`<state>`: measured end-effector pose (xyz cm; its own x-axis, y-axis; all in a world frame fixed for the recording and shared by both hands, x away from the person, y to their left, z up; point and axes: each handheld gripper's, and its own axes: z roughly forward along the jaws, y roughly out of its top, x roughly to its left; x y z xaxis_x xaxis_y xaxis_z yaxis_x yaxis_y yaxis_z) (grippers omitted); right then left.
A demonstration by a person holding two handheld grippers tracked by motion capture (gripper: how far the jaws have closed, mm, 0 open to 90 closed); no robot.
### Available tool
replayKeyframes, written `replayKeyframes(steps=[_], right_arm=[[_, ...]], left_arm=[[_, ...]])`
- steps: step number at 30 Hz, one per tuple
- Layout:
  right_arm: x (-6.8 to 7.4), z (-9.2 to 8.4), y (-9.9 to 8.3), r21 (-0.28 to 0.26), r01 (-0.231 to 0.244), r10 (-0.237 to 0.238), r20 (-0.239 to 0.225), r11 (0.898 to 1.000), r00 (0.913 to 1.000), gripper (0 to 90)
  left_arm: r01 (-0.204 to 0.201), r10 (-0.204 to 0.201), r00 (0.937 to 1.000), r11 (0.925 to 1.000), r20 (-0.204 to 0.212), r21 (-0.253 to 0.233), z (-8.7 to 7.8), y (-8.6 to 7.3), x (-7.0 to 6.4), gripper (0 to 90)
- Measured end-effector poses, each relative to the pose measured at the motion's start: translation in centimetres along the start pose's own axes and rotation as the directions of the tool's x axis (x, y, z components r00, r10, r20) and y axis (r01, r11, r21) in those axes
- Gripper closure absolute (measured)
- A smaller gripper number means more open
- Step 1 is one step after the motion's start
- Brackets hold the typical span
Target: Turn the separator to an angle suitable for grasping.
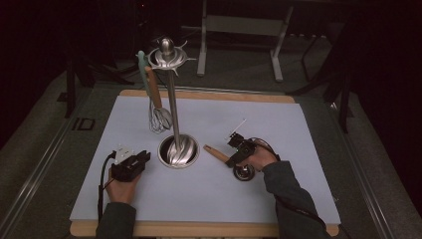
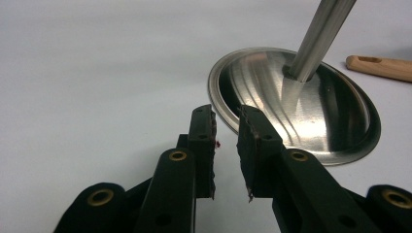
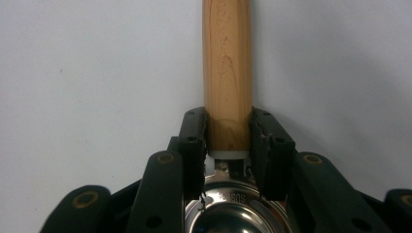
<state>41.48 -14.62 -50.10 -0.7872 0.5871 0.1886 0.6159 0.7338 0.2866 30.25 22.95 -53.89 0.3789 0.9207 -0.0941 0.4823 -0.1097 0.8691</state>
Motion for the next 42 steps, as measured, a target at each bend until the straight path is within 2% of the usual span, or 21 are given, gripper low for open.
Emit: replayKeyframes(steps=[7,9,14,17,21,23,24,29,33,34,36,39,41,42], right_arm=[[-0.2,-0.1,0.1,-0.006,0.003,-0.003,0.002,1.000,1.0000,67.5],[-0.3,-0.1,0.1,-0.009,-0.002,0.003,0.018,1.000,0.9998,63.5],[-0.6,-0.3,0.1,-0.016,-0.012,0.012,0.019,1.000,0.9998,59.6],[-0.9,-0.2,0.0,-0.014,-0.033,0.033,-0.002,0.999,0.9995,59.7],[-0.6,-0.2,0.0,-0.010,-0.031,0.031,0.006,0.999,0.9995,60.2],[-0.5,-0.1,0.0,-0.008,-0.028,0.028,-0.034,1.000,0.9990,60.8],[-0.3,0.0,0.0,-0.008,-0.026,0.025,-0.039,1.000,0.9989,60.9],[-0.2,0.0,0.1,-0.003,-0.028,0.028,-0.041,1.000,0.9988,62.6],[0.0,0.1,0.3,0.009,-0.029,0.029,-0.017,1.000,0.9994,67.6],[0.2,0.1,0.4,0.015,-0.010,0.010,-0.001,1.000,0.9999,68.1],[0.3,0.1,0.4,0.020,-0.006,0.006,0.005,1.000,1.0000,68.2],[0.8,0.2,0.6,0.037,0.020,-0.021,0.046,0.999,0.9987,69.0],[0.9,0.2,0.6,0.038,0.023,-0.024,0.049,0.999,0.9985,69.1],[0.9,0.2,0.6,0.034,0.009,-0.010,0.049,0.999,0.9987,69.6]], left_arm=[[0.003,-0.003,1.0000,1.0000,0.002,-0.001,0.0,0.0,0.0,76.2],[0.001,-0.001,1.0000,1.0000,0.001,0.000,0.0,0.0,0.0,76.1],[0.001,-0.001,1.0000,1.0000,0.001,0.000,0.0,0.0,0.0,76.1],[0.001,-0.001,1.0000,1.0000,0.000,-0.001,0.0,0.0,0.0,76.1],[0.002,-0.002,1.0000,1.0000,0.000,-0.001,0.0,0.0,0.0,75.7],[0.000,0.000,1.0000,1.0000,0.000,-0.001,0.0,0.0,0.0,75.6],[0.000,0.000,1.0000,1.0000,0.000,-0.001,0.0,0.0,0.0,75.6],[0.001,-0.001,1.0000,1.0000,0.000,-0.001,0.0,0.0,0.0,75.6],[0.000,0.000,1.0000,1.0000,-0.001,0.000,0.0,0.0,0.0,75.5],[0.000,0.000,1.0000,1.0000,-0.001,-0.001,0.0,0.0,0.0,75.5],[-0.001,0.001,1.0000,1.0000,-0.002,0.000,0.0,0.0,0.0,75.5],[0.000,0.000,1.0000,1.0000,-0.001,0.000,0.0,0.0,0.0,75.5],[0.000,0.000,1.0000,1.0000,-0.001,0.000,0.0,0.0,0.0,75.5],[0.001,-0.001,1.0000,1.0000,-0.001,0.000,0.0,0.0,0.0,75.5]])
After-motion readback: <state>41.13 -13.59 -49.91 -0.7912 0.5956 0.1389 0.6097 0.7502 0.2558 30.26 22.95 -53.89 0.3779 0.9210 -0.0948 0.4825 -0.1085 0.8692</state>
